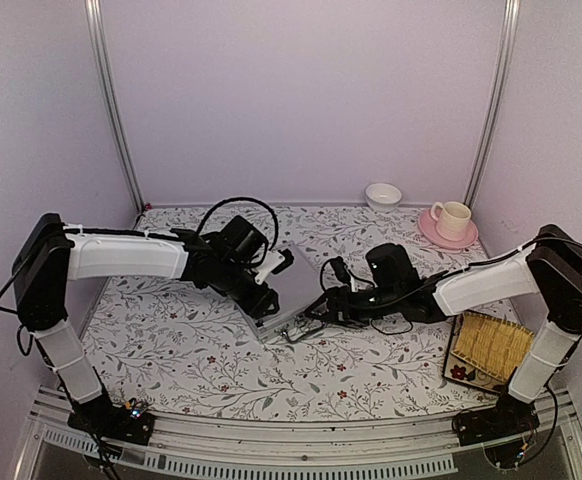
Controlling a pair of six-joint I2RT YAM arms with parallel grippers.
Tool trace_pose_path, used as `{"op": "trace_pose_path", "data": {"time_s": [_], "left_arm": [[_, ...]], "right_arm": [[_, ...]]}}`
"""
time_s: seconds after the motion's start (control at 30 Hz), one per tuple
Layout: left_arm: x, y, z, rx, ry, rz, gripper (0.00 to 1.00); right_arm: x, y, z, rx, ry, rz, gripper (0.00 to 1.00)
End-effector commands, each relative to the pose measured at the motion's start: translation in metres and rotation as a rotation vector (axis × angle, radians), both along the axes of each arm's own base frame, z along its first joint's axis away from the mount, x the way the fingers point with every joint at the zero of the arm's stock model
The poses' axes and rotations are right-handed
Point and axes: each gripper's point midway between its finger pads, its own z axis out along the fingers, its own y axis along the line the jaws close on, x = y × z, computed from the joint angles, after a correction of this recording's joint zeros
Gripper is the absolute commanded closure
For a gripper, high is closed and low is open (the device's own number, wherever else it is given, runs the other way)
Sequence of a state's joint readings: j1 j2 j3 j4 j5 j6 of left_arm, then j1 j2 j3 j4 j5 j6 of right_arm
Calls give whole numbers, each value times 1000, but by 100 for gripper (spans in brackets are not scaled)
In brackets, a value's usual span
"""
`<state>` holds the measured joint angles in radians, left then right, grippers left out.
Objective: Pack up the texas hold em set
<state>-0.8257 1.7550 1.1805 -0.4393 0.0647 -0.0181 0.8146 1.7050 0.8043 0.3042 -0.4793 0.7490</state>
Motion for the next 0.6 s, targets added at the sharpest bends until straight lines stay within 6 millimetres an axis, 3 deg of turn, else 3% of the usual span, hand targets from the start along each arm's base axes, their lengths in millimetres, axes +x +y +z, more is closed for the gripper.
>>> {"op": "trace_pose_path", "data": {"time_s": [0.0,0.27,0.57], "left_arm": [[-1,18,-18,64,3,26,46],[-14,42,-51,148,72,77,49],[1,55,-44,110,74,141,49]], "right_arm": [[12,24,10,56,-56,29,31],[19,27,-14,0,-81,31,31],[15,28,-41,-69,-68,40,31]]}}
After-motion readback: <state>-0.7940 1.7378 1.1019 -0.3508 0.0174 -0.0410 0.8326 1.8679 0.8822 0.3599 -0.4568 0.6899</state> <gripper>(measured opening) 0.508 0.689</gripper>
